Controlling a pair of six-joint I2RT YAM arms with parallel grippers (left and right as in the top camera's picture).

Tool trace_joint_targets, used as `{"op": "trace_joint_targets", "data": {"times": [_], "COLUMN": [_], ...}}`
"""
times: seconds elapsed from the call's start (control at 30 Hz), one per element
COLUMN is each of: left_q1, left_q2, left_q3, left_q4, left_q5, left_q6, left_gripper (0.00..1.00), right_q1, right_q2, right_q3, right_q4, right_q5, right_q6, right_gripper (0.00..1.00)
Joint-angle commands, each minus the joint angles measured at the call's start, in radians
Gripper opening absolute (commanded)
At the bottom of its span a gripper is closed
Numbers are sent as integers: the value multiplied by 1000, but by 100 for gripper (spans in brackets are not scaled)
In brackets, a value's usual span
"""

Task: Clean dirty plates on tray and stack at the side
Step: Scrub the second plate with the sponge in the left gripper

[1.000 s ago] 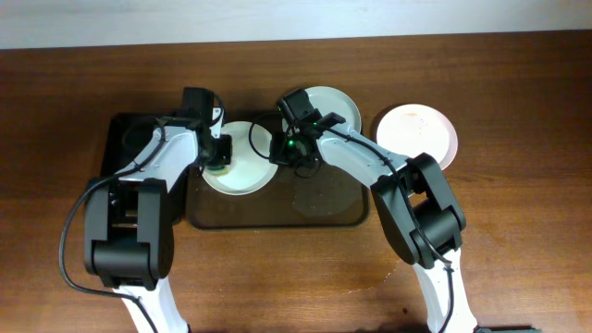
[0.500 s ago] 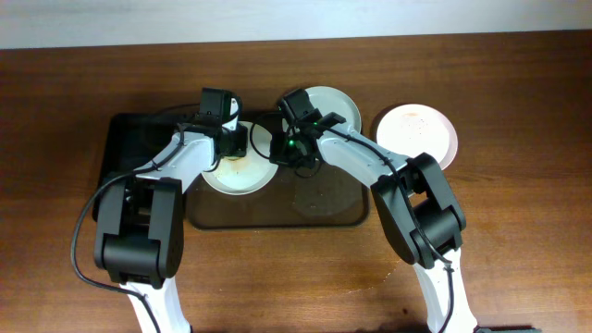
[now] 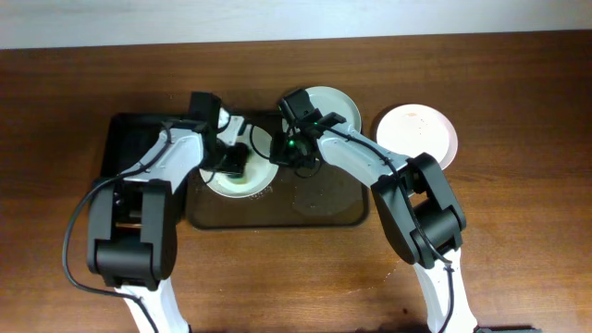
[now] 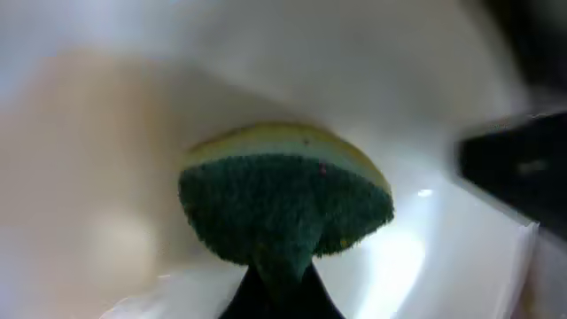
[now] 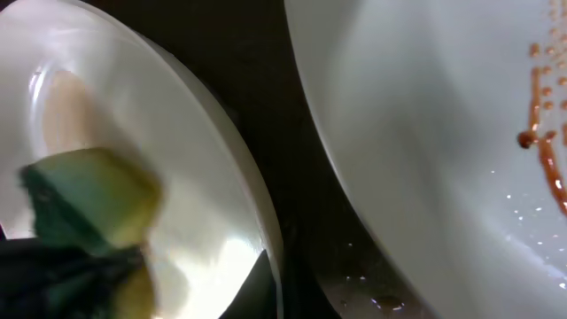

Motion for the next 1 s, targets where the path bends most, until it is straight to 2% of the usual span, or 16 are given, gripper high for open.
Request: {"op": "trace_joint_targets", "data": {"times": [0.0,0.03,0.13,0.2,0.23,0.3,0.4,0.43,0.5,0.57,0.63,0.77,0.8,0.83,0.9,0.97], "left_q1": [-5,-3,-2,3,4,3,1,1,1,2,8,17,17,17,17,16], "left_q2": [84,84,84,84,84,84,84,84,84,84,84,84,84,84,84,84], "left_q3": [-57,-57,-57,-57,-57,-57,-57,-57,-57,-57,-57,-57,-57,-57,-57,-57], "left_q4": [114,143,213,145,116,21,-117,-138,-111,-18,100,229,217,177,95,-47], "left_q5": [61,8,-309,-524,-552,-520,-235,-72,118,209,136,-297,-437,-505,-511,-344], "left_q6": [6,-30,-210,-375,-397,-373,-178,-58,77,102,38,-250,-322,-359,-363,-303], "left_gripper": [1,1,1,1,1,1,1,1,1,1,1,1,1,1,1,1], "right_q1": [-13,-13,-13,-13,-13,-13,-13,-13,-13,-13,-13,-13,-13,-13,-13,-13], "right_q2": [21,21,21,21,21,21,21,21,21,21,21,21,21,21,21,21], "right_q3": [10,10,10,10,10,10,10,10,10,10,10,10,10,10,10,10], "right_q4": [0,0,0,0,0,0,0,0,0,0,0,0,0,0,0,0], "right_q5": [-2,-2,-2,-2,-2,-2,-2,-2,-3,-6,-6,-9,-9,-9,-10,-10], "right_q6": [2,2,1,1,1,1,1,1,2,2,0,-3,-3,-3,-6,-6], "right_gripper": [4,4,4,4,4,4,4,4,4,4,4,4,4,4,4,4]}}
